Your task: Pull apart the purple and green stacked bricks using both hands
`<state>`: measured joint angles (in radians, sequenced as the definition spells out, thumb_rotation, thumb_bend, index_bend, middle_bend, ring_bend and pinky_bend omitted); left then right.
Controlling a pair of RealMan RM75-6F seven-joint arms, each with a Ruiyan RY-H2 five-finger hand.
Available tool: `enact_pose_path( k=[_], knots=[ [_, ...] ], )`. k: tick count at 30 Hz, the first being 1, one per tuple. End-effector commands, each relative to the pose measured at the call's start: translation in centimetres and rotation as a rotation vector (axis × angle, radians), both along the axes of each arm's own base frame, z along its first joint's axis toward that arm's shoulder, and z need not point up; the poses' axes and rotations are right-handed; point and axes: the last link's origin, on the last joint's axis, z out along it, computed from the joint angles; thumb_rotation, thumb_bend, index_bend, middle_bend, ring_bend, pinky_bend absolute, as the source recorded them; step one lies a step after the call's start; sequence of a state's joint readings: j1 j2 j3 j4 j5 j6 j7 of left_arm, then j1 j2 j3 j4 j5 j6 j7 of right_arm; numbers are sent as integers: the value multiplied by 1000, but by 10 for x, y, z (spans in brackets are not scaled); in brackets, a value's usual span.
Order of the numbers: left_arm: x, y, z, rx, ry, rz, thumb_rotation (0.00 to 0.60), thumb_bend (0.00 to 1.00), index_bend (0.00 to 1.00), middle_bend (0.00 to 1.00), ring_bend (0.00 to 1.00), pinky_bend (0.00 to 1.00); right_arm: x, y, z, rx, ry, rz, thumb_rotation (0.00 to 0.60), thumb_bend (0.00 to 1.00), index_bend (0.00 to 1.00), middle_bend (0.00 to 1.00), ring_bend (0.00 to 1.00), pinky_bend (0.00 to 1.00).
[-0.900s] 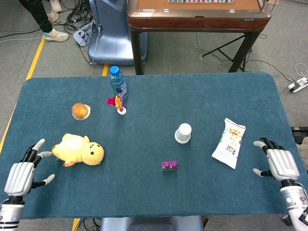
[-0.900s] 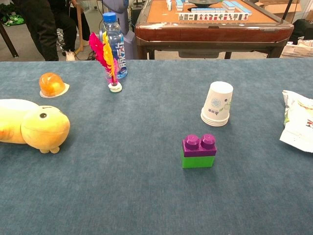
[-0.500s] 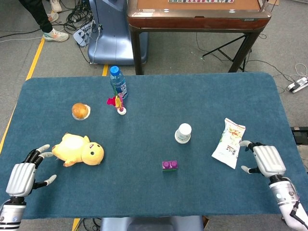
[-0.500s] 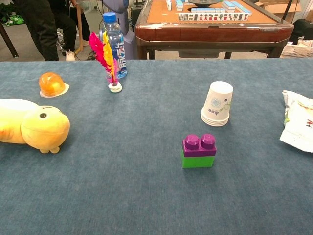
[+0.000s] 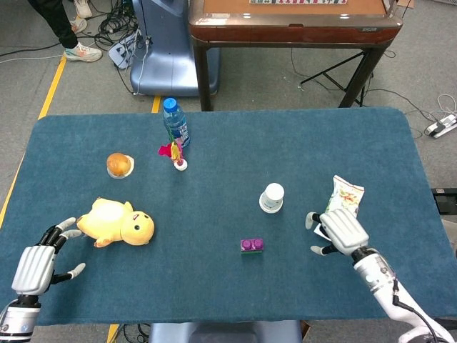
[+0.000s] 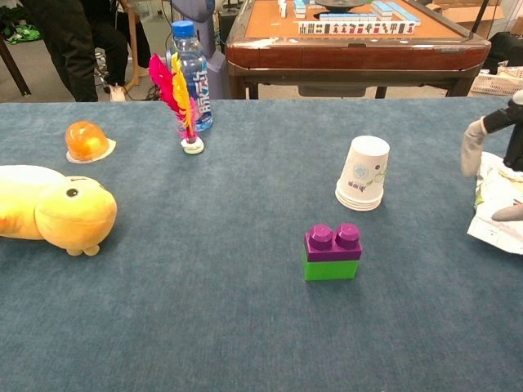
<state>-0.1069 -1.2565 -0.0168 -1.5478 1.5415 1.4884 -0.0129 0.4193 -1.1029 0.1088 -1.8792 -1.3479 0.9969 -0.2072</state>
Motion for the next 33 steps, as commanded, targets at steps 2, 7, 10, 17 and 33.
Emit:
enact_pose_path(
  k=[2,7,10,17,33],
  knots=[
    [-2,0,-1,-3,-5,7,600,150,366,143,175,528,12,-7,-18,23,23,10,600,108,471,1000,1000,1000],
    [-4,1,-5,-12,-10,8,600,150,366,142,175,528,19,-12,-36,28,35,2,600,72,471,1000,1000,1000],
    [-4,0,-6,-17,-10,7,600,150,363,141,175,528,23,-14,-46,31,28,-1,600,62,471,1000,1000,1000],
    [-6,-1,-7,-19,-14,16,600,150,362,141,175,529,33,-17,-67,64,5,0,600,55,471,1000,1000,1000],
    [-8,-2,-10,-38,-12,24,600,150,360,130,173,534,55,-15,-91,100,-84,-33,600,0,460,1000,1000,1000]
  ],
)
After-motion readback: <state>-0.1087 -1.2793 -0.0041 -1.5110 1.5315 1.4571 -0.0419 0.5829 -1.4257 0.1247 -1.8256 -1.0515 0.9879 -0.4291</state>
